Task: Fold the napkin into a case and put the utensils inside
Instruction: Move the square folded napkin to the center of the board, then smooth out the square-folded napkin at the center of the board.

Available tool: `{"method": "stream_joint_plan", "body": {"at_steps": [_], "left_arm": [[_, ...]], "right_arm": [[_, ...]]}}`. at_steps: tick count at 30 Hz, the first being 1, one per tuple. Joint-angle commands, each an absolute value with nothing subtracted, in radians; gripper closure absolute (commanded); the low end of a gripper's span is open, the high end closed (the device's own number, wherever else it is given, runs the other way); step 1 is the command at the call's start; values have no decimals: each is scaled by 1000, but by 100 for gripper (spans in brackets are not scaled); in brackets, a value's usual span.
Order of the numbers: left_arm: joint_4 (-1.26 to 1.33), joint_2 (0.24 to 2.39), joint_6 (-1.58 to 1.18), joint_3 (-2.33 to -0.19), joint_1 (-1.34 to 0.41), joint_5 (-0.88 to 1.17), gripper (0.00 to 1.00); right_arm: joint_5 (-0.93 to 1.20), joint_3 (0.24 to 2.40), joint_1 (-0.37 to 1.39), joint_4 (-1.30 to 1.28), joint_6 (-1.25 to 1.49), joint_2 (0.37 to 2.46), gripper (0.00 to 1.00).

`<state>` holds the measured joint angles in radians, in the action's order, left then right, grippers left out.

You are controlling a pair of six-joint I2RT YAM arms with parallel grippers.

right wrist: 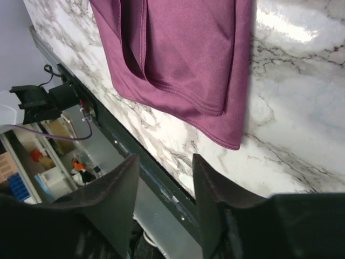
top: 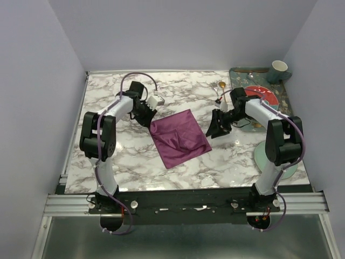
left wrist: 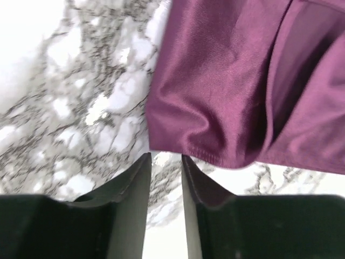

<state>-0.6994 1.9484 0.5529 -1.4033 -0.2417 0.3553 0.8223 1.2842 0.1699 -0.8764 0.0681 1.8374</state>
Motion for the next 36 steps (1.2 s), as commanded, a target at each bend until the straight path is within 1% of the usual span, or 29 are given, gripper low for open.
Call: {"method": "stream_joint_plan", "body": {"at_steps": [1,2,4,8,10,20,28,31,32,36], "left_arm": [[-755,1806,574,-1422,-176,621,55],[-744,1780,571,-1387,-181,635,54],[-690,1708,545,-1347,-204,652,52],[-606,1649,506,-1284,-261,675,49],[-580,1658,489,-1281,-288,684,48],[-517,1732,430,-1295,-351,670,44],[-511,1822,407,-1316,-370,692,41],[-509,1867,377,-1342,-374,706,40],[-506,1876,373,-1345,-379,707,39],[-477,1902,342,-1356,-388,707,39]], "right_arm": [[767,1266,178,-781,109,1792,53],[759,1261,181,-776,126,1799,57],[744,1264,195,-769,136,1813,61],[710,1278,219,-761,155,1862,62],[683,1290,225,-755,160,1896,63],[681,1319,244,-733,176,2025,63],[681,1316,244,-727,178,2054,63],[707,1324,244,-733,181,2049,65],[715,1327,244,-736,181,2049,68],[745,1336,245,-741,181,2042,68]]}}
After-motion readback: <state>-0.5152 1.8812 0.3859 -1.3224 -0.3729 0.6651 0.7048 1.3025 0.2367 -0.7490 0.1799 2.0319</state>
